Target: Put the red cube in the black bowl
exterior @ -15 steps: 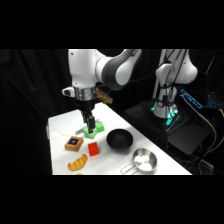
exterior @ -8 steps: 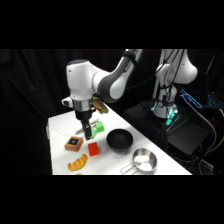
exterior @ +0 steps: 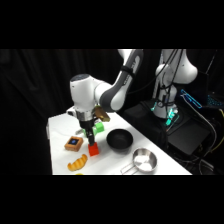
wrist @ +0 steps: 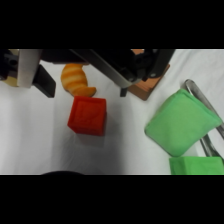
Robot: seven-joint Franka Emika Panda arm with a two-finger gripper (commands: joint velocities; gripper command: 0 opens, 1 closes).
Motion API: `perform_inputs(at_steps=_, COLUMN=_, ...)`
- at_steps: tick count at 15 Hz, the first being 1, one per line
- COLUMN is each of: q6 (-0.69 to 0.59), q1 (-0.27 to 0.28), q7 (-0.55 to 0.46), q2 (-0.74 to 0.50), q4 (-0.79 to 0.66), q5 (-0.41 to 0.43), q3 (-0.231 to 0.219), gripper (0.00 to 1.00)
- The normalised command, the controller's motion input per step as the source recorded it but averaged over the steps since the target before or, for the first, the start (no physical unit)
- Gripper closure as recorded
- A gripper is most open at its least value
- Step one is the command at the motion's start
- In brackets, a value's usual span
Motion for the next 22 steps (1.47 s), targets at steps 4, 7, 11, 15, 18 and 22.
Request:
perform_inputs(at_steps=4, q6=0.12, q1=0.008, q7=-0.03, q2=0.16, q4=0.13, q5=0.102, q3=0.019, gripper=0.0)
perform_inputs(at_steps=7, q6=0.1, q1=0.015, q7=-0.04, q2=0.13, q4=0.14, q5=0.116, q3=0.03, gripper=0.0)
perform_inputs(at_steps=11, q6=0.12, q1=0.006, q7=-0.05, q2=0.15, q4=0.17, q5=0.119, q3=0.015, gripper=0.0)
perform_inputs(at_steps=15, q6=0.14, q1=0.006, q7=-0.04, q2=0.15, q4=0.16, q5=0.104, q3=-0.006, gripper=0.0)
perform_inputs(at_steps=18, q6=0.16, q1=0.015, q7=-0.03, q2=0.13, q4=0.11, q5=0.105, q3=-0.003, gripper=0.0)
perform_inputs(at_steps=22, q6=0.19, q1=0.018, q7=-0.02, q2=0.09, q4=0.04, q5=0.108, q3=-0.006, gripper=0.0)
